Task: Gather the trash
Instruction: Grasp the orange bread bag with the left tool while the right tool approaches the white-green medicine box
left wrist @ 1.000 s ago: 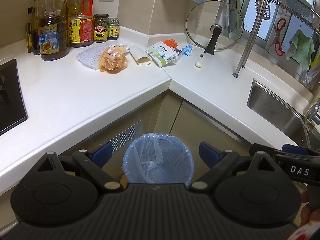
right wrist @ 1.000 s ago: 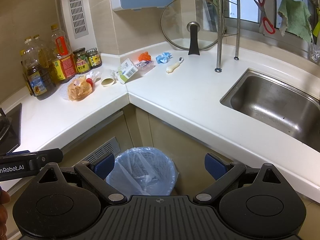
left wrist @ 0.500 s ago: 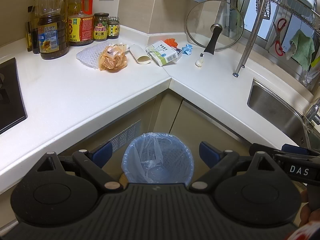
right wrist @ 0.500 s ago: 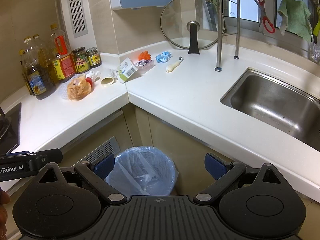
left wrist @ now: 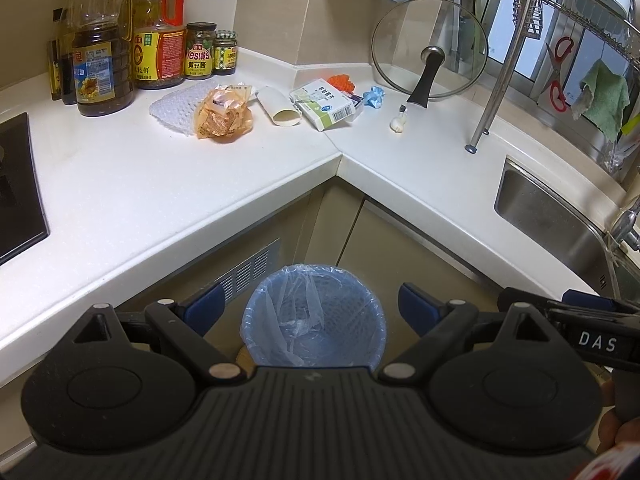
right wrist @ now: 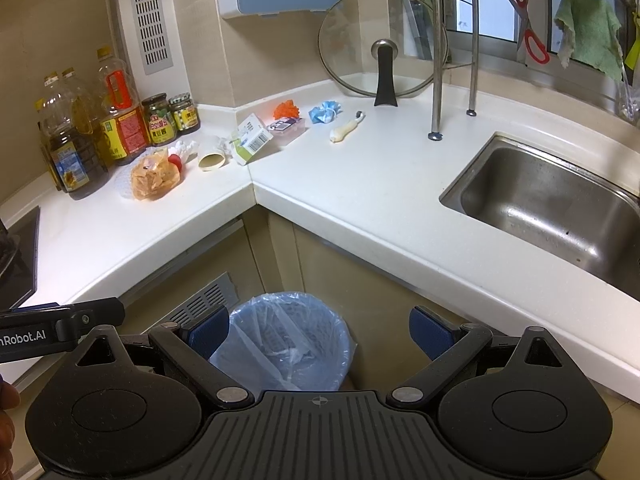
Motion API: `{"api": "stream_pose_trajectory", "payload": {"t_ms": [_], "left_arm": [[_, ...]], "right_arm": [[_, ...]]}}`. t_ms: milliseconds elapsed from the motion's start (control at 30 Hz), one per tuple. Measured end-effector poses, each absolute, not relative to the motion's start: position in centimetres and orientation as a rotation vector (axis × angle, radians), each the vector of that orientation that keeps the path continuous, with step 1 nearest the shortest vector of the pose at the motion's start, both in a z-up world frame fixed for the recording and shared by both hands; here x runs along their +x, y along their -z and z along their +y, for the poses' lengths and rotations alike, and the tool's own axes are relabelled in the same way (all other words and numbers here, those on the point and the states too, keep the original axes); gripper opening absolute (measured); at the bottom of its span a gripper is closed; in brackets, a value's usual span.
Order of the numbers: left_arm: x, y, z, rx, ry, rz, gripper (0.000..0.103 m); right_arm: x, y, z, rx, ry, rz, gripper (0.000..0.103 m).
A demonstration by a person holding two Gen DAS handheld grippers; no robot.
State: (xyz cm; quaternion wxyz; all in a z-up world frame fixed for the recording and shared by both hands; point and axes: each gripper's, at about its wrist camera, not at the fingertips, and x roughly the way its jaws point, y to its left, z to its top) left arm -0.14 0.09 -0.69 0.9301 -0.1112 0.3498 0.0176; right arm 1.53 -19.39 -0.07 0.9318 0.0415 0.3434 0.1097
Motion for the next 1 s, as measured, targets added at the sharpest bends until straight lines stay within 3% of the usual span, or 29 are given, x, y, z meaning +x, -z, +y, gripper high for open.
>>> {"api": "stream_pose_trajectory", "payload": {"t_ms": [567,1000], "left_arm": [[4.1,0.7,5.3,-0.269,0.022,0.712,0.093],[16.8,1.4,7.2,-0.302,-0.199,0.640,0.092]], "right_arm": [[4.7,-1.2,-18.1,0.152,-0.175,0.622,0.096],[22.9,-0.4,-16.7,0.064,-0.428,0.588,0.096]]}}
